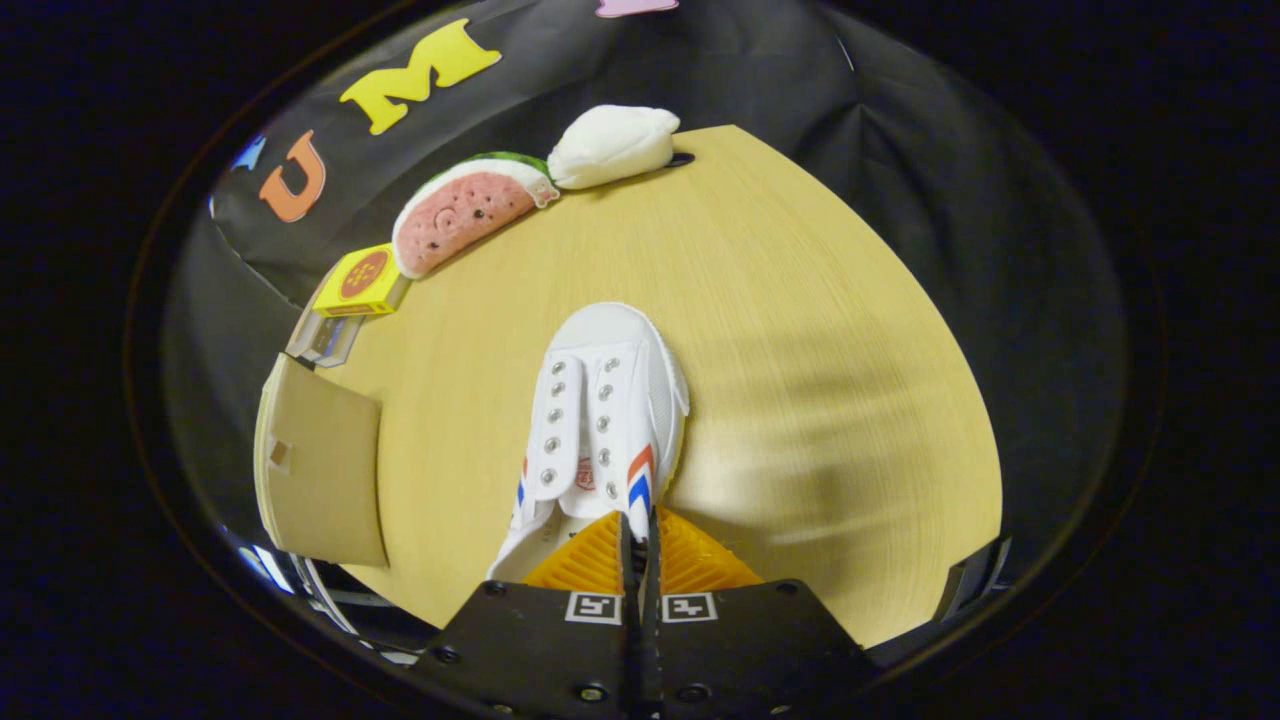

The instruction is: Open the storage box then place both shoes into the box .Put the left shoe in first, then the right shoe, with the right side of both shoes facing outward in a uniform manner.

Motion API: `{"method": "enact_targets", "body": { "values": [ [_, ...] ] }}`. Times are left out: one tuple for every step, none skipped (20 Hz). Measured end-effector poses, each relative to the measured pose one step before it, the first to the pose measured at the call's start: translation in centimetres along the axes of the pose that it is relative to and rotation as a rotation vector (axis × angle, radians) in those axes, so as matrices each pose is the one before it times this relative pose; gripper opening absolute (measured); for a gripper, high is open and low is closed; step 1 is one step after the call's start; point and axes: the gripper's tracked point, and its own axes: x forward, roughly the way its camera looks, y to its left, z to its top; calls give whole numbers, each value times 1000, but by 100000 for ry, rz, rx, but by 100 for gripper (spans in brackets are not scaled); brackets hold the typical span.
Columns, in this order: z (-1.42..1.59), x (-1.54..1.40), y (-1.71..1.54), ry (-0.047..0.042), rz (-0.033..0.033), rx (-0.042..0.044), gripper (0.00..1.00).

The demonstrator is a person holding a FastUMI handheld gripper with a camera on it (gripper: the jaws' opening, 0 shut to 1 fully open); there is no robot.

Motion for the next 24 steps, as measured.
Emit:
{"method": "enact_targets", "body": {
  "values": [
    [-138, -890, 676, -663, 741, 313, 0],
    [-79, -906, 1027, -858, 1101, 593, 0],
    [-139, -904, 1263, -599, 721, -425, 0],
    [-10, -870, 1095, -1365, -308, -1741, 0],
    [85, -1206, 1256, -1519, -94, -1402, 0],
    [135, -1150, 1729, -1603, 958, -909, 0],
    [153, -979, 2089, -1621, 926, -877, 0],
    [212, -949, 2082, -1581, 979, -1162, 0],
    [275, -967, 2425, -1696, 1392, -981, 0],
    [281, -798, 2521, -1460, 1908, -623, 0],
    [502, -890, 2361, -1174, 2312, -278, 0],
    [300, -274, 2664, -1000, 2468, -11, 0],
    [282, 94, 2700, -1080, 2129, -137, 0],
    [205, 244, 2379, -1565, 1241, -940, 0],
    [82, 366, 2324, -1284, 643, -1038, 0],
    [-107, 321, 2151, -1138, 622, -513, 0],
    [-331, 542, 2115, -521, 455, -168, 0],
    [-405, 589, 1870, -402, 402, -283, 0],
    [-606, 828, 1586, -78, -105, -502, 0],
    [-608, 841, 1254, 174, -767, -769, 0],
    [-673, 964, 994, 6, -1180, -809, 0],
    [-783, 906, 747, 235, -1552, -924, 0],
    [-781, 1040, 538, 341, -1749, -973, 0],
    [-896, 751, 338, 735, -1815, -375, 0]
  ]
}}
